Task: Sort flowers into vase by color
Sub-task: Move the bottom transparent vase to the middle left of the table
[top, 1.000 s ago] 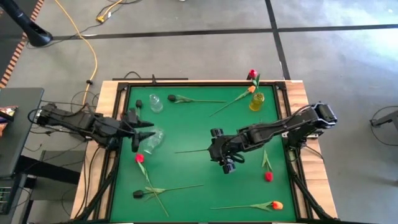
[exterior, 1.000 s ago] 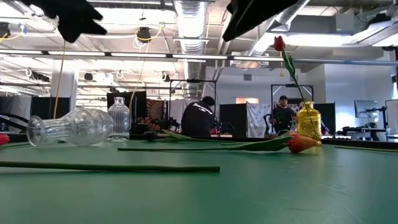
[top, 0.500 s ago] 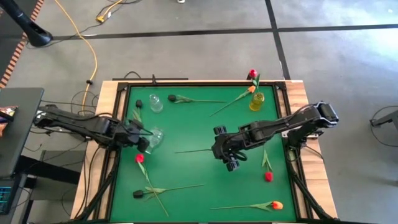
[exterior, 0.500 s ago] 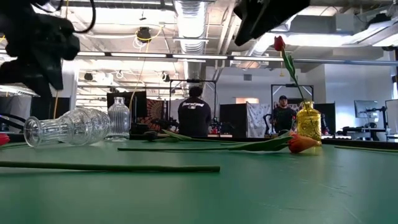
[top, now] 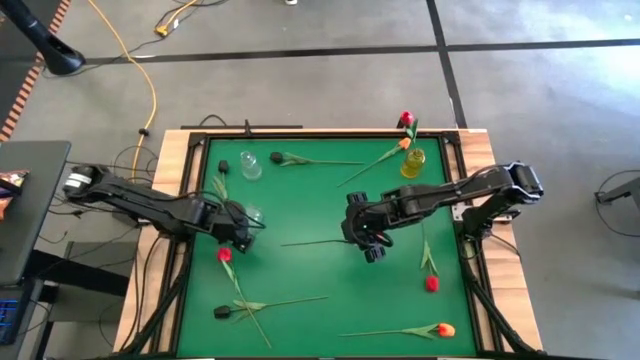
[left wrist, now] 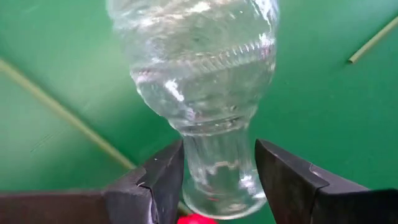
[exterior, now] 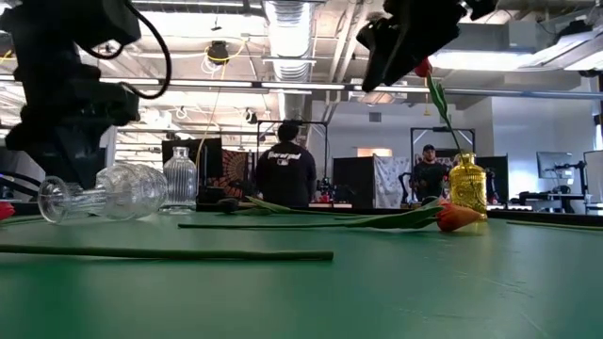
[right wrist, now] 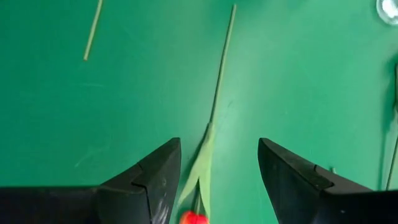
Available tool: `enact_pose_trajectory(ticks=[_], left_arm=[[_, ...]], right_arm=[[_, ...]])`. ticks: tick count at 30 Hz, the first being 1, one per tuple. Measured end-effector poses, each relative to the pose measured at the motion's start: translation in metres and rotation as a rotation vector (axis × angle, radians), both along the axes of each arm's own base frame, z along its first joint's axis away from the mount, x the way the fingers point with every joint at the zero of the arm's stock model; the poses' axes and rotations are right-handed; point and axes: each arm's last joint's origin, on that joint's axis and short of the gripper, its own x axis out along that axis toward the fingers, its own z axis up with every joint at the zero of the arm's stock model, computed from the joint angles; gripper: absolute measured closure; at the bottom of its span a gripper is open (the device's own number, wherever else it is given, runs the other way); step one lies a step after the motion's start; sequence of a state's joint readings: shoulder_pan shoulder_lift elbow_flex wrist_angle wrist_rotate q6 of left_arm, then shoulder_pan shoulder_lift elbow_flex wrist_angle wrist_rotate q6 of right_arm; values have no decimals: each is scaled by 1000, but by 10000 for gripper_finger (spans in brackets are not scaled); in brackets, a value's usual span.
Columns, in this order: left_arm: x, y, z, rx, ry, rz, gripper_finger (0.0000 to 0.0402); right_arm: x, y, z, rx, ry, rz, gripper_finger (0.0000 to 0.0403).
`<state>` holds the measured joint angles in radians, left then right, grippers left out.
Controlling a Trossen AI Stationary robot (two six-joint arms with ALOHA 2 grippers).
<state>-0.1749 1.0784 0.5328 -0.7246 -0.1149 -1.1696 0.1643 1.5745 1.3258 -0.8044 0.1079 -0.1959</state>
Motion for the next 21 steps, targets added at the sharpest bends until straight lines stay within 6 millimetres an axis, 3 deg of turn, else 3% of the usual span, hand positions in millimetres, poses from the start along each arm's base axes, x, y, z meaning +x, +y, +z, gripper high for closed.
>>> enact_pose_trajectory(ticks=[11, 15, 21], left_arm=[[18, -3, -31, -6, 152, -41, 220], [21, -1, -26, -42, 157, -48, 253], [23, 8, -4, -176, 56, -37, 257]], right_arm=[[-2, -10, -2, -42, 47, 37, 163], [-3, -15, -3, -59, 61, 49, 163], [-2, -26, -3, -66, 63, 33, 163]])
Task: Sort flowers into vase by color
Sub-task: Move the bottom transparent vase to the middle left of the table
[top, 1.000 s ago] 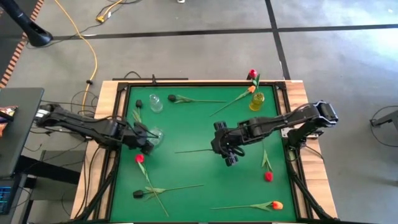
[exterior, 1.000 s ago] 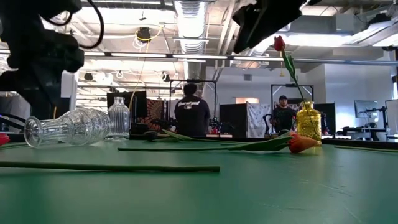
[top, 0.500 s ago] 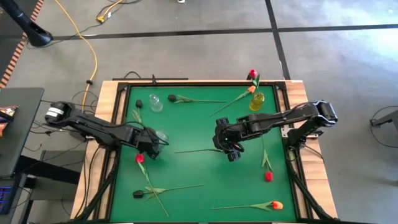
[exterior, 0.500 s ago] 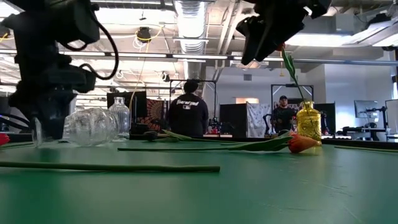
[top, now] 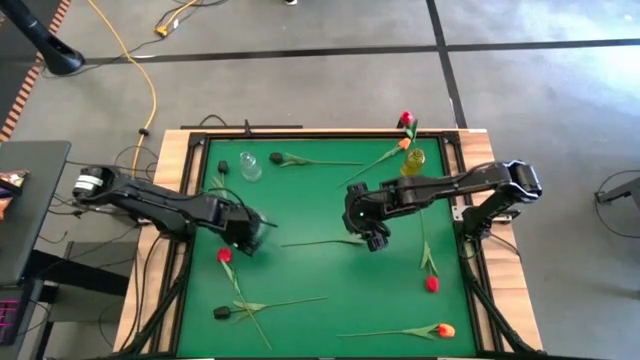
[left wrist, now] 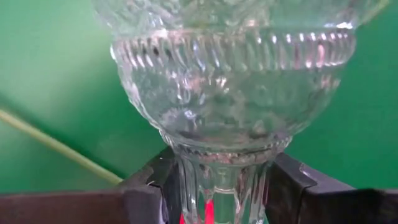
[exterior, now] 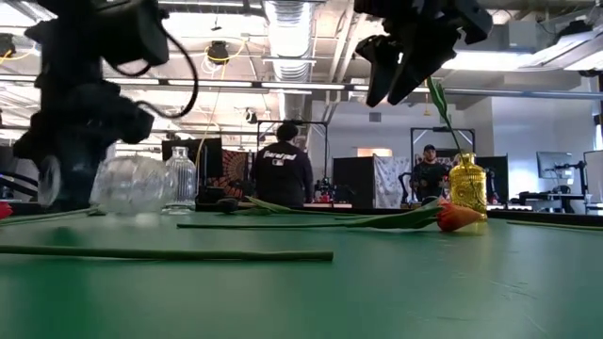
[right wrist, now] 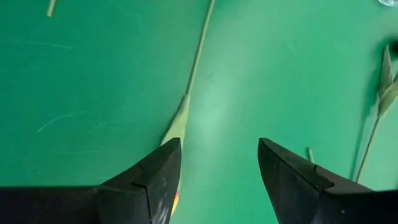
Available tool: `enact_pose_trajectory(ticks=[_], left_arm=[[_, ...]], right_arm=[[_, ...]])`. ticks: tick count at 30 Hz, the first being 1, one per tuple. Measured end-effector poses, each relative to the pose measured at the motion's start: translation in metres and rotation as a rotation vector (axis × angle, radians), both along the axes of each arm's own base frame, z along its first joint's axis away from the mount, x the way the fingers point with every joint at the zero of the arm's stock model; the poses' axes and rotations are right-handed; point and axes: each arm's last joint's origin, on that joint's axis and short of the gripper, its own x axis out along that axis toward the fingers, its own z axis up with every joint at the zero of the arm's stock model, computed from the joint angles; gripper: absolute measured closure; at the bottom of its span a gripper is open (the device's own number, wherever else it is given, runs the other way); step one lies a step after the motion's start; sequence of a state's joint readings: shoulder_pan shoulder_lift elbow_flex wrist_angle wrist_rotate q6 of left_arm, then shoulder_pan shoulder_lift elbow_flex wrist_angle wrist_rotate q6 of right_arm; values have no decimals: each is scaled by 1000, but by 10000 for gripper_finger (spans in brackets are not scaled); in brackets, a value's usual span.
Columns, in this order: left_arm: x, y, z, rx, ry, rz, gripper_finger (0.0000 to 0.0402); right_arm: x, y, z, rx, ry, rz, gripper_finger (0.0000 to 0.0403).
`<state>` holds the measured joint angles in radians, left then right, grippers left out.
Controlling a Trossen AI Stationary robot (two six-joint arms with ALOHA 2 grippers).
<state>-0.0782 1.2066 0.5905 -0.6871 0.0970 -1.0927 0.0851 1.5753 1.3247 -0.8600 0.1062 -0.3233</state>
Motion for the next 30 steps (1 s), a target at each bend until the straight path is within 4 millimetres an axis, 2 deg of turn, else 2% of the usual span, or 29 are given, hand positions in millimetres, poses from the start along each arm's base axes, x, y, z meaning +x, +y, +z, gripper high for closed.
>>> enact_pose_trajectory(ticks=[5, 8, 12, 16, 21, 25, 30], left_arm=[[0, 9, 27, -127, -191, 35, 257], [-5, 13, 42, -310, -281, 17, 248], [-17, 13, 57, -565, -305, -7, 232], [-24, 15, 65, -743, -275, 81, 244], [-27, 22, 66, -920, -167, 266, 250], [-27, 30, 61, -999, -97, 343, 241], [-21, 46, 51, -1059, -45, 442, 250]], right_arm=[[0, -7, 0, 0, 0, -21, 163], [0, -9, 0, 0, 1, -29, 163], [1, -11, 0, -15, 3, -5, 163], [1, -11, 0, -33, 3, 32, 163], [1, -13, 0, -36, 0, 26, 163], [2, -13, 1, -37, -9, 25, 163], [4, -13, 2, -38, -37, 25, 163]])
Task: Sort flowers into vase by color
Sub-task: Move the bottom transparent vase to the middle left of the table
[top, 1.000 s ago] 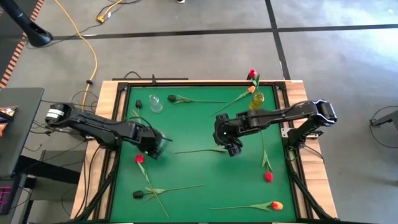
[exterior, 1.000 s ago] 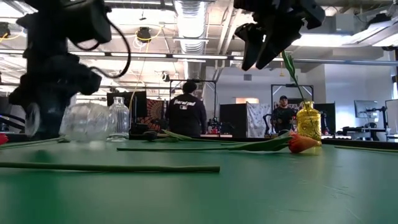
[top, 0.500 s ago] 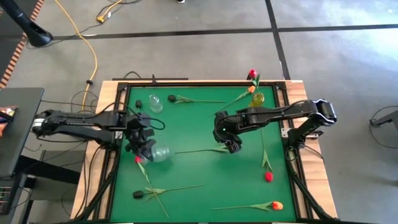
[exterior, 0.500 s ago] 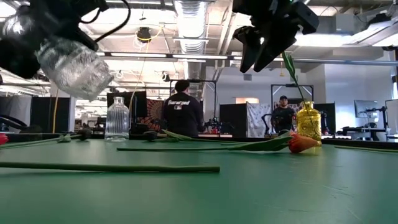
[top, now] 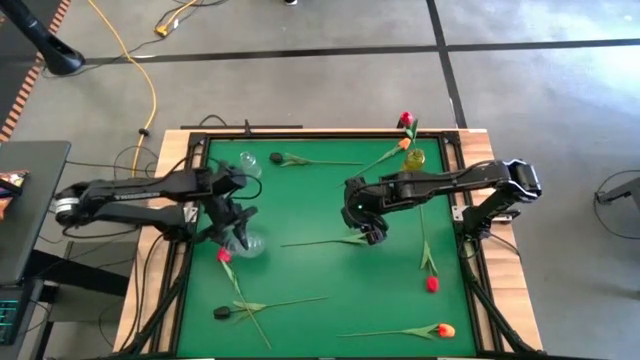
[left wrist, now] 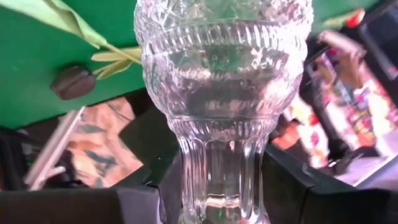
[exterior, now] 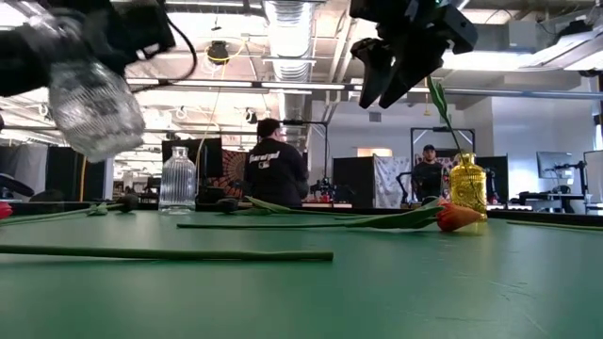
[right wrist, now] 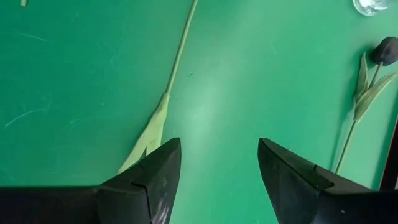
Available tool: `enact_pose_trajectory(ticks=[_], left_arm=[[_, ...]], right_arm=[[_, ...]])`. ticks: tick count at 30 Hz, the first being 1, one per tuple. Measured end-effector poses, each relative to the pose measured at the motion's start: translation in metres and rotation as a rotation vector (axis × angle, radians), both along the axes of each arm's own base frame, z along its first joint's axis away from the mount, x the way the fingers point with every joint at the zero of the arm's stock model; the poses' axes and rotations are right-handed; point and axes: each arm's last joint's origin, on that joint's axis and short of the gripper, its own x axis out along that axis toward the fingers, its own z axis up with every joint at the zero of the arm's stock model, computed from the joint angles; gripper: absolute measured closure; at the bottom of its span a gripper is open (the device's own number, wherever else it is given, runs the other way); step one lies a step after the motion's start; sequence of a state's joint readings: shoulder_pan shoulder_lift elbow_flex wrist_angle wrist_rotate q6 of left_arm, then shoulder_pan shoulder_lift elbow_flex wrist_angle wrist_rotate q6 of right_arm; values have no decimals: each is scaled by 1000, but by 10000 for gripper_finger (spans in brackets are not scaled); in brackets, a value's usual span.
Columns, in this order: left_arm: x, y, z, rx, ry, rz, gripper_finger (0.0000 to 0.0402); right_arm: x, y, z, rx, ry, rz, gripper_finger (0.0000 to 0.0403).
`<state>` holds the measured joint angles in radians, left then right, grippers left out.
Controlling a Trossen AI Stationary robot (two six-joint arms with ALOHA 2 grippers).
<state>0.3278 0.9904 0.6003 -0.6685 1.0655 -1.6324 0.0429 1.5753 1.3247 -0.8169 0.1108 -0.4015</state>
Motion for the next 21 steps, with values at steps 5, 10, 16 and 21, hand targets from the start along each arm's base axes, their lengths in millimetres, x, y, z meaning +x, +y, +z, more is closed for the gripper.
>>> enact_pose_trajectory(ticks=[5, 10, 16, 21], left_arm=[[6, 18, -17, -78, 64, 37, 243], [12, 31, -35, -158, 103, 52, 241], [15, 44, -52, -168, 157, 91, 242], [17, 47, -63, -138, 173, 82, 233]], right_arm=[[1, 0, 1, -14, -12, 24, 163], [1, 0, 1, -38, -7, 64, 163], [-3, 0, -1, -40, 39, 67, 163], [-6, 0, -3, -38, 81, 62, 163]])
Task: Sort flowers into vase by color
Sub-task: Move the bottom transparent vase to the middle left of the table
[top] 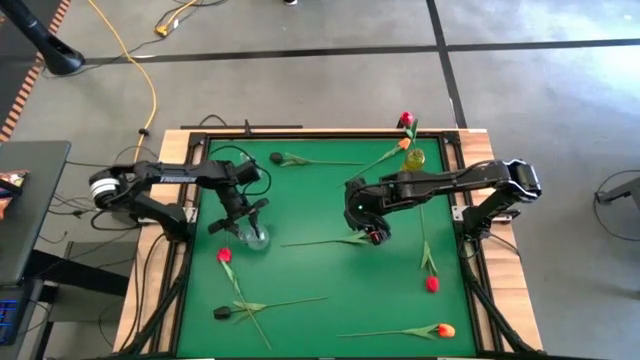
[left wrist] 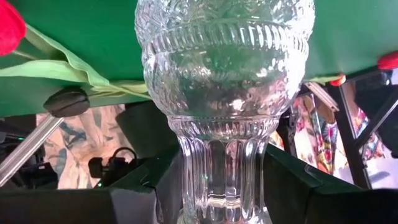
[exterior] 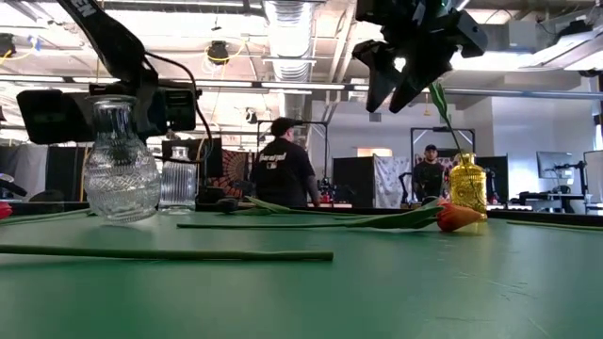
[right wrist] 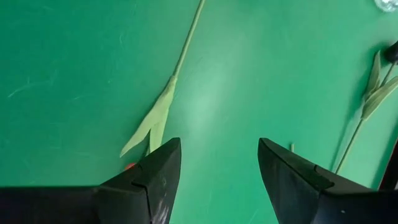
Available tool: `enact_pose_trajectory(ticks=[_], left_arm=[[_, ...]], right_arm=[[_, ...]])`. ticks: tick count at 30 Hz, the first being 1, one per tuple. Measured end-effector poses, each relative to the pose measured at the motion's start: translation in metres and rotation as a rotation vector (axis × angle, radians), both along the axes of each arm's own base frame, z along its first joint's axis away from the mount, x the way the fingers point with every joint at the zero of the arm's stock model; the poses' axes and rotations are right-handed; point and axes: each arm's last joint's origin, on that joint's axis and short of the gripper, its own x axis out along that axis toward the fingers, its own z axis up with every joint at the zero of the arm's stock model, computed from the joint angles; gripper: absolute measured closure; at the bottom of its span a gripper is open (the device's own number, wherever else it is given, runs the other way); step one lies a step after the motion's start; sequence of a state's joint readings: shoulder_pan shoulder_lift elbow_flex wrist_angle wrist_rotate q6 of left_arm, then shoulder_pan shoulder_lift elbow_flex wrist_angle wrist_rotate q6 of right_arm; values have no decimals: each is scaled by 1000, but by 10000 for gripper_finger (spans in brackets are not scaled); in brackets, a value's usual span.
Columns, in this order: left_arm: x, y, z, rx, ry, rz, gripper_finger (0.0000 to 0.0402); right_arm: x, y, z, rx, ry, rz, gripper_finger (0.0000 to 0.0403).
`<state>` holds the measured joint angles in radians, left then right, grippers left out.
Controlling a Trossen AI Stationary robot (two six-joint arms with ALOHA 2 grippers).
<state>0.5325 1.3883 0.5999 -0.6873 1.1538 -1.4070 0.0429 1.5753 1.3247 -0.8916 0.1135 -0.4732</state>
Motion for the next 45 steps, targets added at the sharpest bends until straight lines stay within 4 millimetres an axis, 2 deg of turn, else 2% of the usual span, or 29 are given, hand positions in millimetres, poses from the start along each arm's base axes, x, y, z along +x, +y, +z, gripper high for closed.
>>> enact_pose_trajectory(ticks=[6, 13, 17, 29, 45], left_arm=[[3, 2, -2, 10, -39, -7, 229], [7, 4, -1, 32, -86, -4, 188], [8, 5, 0, 23, -49, 20, 173], [6, 18, 0, 88, -79, 69, 170], [9, 20, 1, 123, -128, 70, 170]], right_arm=[[-1, -3, 0, -10, 12, 11, 163], [-1, -15, 0, -14, 14, -18, 163], [-1, -19, 0, -13, 15, -31, 163], [-1, -21, 0, -16, 16, -32, 163], [-1, -31, 0, -21, 8, -50, 163]])
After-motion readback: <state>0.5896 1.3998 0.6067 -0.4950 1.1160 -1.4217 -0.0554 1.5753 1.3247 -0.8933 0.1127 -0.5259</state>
